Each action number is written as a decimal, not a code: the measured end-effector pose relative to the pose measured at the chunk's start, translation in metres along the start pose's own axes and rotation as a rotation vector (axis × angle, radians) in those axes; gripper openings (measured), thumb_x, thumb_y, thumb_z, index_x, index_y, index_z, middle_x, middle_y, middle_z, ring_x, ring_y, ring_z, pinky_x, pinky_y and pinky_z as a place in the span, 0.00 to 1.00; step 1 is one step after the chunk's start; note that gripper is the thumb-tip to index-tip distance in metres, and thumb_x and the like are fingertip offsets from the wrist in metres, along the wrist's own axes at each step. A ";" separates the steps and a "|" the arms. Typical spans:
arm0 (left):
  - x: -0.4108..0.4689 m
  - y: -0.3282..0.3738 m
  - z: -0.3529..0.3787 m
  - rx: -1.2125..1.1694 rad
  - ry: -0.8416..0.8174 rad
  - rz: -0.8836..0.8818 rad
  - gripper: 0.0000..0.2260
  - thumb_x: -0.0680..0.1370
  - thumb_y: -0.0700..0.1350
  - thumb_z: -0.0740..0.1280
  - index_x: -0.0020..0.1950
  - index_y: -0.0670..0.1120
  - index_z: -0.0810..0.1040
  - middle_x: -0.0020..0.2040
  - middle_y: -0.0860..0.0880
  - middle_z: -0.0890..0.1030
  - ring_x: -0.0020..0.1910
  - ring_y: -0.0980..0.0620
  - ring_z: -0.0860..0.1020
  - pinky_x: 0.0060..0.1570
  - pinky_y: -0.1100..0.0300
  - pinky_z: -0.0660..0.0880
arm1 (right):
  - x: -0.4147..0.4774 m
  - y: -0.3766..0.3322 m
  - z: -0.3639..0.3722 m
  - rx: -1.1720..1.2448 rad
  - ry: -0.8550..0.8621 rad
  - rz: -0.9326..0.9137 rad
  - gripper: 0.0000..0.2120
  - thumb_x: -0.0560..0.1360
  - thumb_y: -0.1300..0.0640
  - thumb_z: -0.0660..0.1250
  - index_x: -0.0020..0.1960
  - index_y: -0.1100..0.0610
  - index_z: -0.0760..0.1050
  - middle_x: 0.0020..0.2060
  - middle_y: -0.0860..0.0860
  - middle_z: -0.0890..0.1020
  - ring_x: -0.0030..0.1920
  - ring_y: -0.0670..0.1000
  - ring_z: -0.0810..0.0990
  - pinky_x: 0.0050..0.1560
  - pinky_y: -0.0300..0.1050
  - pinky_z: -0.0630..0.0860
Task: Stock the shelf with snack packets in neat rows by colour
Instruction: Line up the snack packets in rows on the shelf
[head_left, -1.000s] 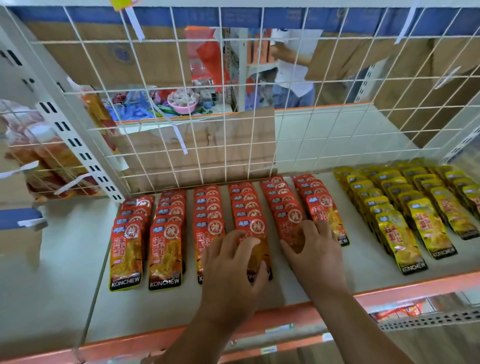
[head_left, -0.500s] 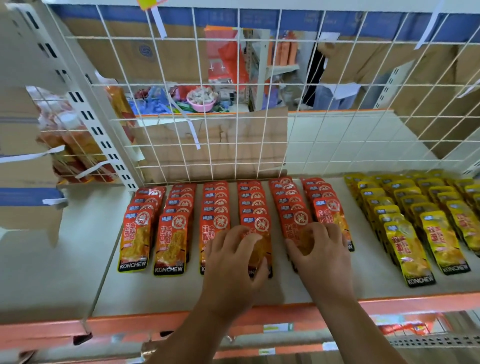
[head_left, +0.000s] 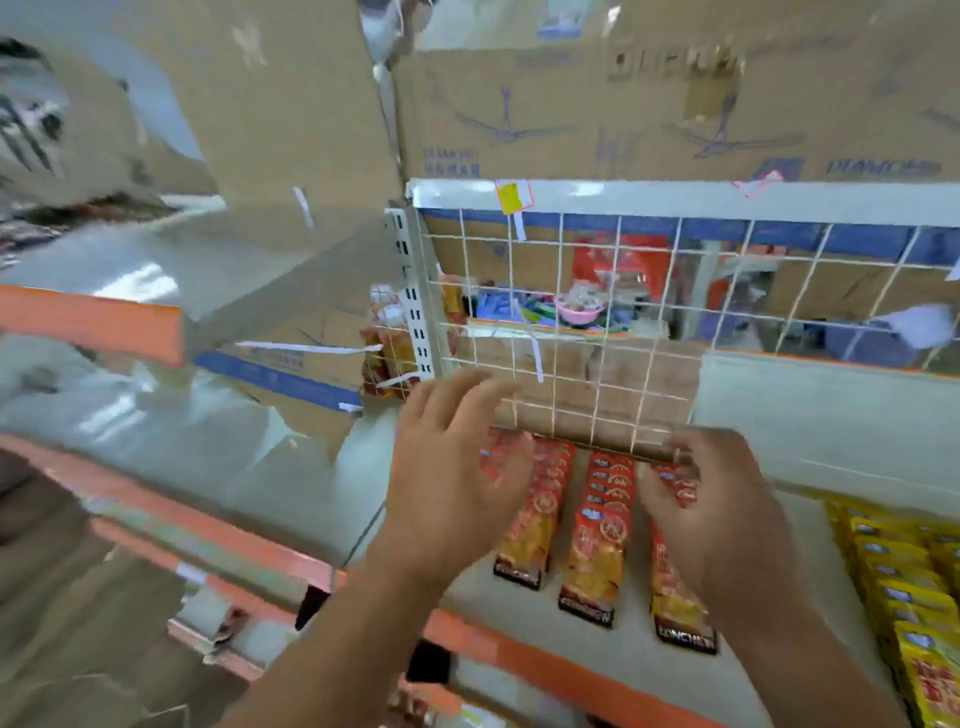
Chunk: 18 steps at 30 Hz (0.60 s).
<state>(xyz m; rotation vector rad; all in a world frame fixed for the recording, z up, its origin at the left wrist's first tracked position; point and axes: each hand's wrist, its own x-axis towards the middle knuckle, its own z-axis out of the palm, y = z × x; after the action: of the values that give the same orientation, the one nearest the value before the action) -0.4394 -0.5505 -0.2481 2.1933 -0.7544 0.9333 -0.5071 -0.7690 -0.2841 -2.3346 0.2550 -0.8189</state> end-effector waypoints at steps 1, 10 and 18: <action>0.013 0.000 -0.022 0.027 0.042 0.003 0.17 0.75 0.48 0.68 0.64 0.50 0.78 0.61 0.50 0.79 0.61 0.46 0.75 0.66 0.53 0.69 | 0.008 -0.016 -0.004 0.035 -0.022 -0.035 0.11 0.74 0.53 0.73 0.54 0.50 0.76 0.47 0.44 0.72 0.47 0.46 0.73 0.48 0.41 0.64; 0.085 -0.045 -0.217 0.257 0.236 -0.201 0.16 0.77 0.52 0.67 0.64 0.52 0.79 0.56 0.55 0.80 0.56 0.51 0.76 0.58 0.57 0.70 | 0.076 -0.187 -0.021 0.182 -0.193 -0.480 0.09 0.74 0.49 0.70 0.53 0.44 0.75 0.47 0.38 0.74 0.45 0.40 0.74 0.42 0.38 0.69; 0.086 -0.159 -0.364 0.160 0.023 -0.487 0.06 0.75 0.57 0.70 0.51 0.62 0.79 0.49 0.61 0.81 0.50 0.59 0.79 0.50 0.56 0.75 | 0.111 -0.365 0.023 0.165 -0.284 -0.712 0.06 0.73 0.46 0.70 0.47 0.44 0.75 0.41 0.41 0.75 0.43 0.45 0.76 0.43 0.45 0.74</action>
<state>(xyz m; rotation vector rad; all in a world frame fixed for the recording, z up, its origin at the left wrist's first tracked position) -0.4270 -0.2062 -0.0322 2.3441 -0.1176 0.7821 -0.4162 -0.5156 -0.0126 -2.3463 -0.7751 -0.7654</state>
